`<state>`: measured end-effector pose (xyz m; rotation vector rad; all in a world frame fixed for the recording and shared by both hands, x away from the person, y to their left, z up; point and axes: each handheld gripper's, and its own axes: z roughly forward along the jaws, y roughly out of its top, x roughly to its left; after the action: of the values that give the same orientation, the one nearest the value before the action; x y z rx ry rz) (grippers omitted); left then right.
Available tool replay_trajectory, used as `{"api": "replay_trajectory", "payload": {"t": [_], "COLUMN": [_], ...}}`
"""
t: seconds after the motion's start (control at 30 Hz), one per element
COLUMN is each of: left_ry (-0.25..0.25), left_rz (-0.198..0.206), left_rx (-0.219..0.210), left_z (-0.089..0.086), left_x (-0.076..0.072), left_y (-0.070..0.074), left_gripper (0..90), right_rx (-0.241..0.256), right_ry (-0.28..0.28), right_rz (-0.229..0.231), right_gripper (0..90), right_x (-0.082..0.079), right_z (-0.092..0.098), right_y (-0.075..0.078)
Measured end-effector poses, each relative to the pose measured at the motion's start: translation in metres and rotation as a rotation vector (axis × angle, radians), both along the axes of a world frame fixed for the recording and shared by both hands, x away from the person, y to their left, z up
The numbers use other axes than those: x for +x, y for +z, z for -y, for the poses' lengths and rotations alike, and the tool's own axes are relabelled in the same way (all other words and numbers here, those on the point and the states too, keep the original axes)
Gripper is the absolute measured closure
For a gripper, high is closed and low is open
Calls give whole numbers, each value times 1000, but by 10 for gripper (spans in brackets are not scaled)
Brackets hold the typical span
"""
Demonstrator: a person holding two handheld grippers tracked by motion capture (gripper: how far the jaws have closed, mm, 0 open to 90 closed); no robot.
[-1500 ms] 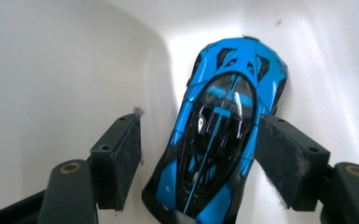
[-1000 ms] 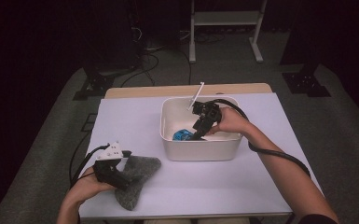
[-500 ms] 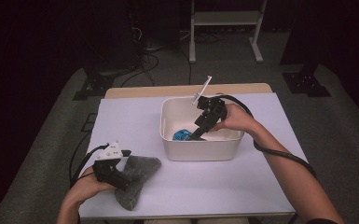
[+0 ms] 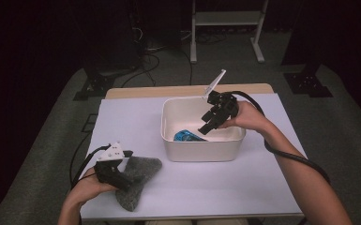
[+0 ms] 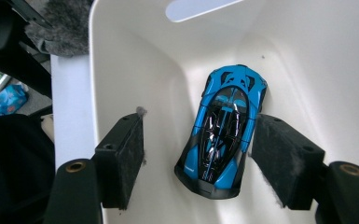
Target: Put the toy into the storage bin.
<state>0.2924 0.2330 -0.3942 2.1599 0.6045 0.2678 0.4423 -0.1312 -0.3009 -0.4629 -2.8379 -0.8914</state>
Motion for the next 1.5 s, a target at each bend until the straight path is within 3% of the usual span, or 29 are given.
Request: {"api": "replay_trajectory", "payload": {"t": [0.67, 1.5], "left_ry": [10, 18], "left_rz": [1, 2], "left_rx": [-2, 7], "left_z": [-4, -2], "left_x": [1, 0], "left_y": [-3, -6], "left_gripper": [3, 2], "right_rx": [63, 128], "right_ry": [-41, -128], "right_rz": [20, 43], "right_gripper": [330, 314], "right_x": [-14, -36], "right_z": [33, 100], "right_y": [26, 42]}}
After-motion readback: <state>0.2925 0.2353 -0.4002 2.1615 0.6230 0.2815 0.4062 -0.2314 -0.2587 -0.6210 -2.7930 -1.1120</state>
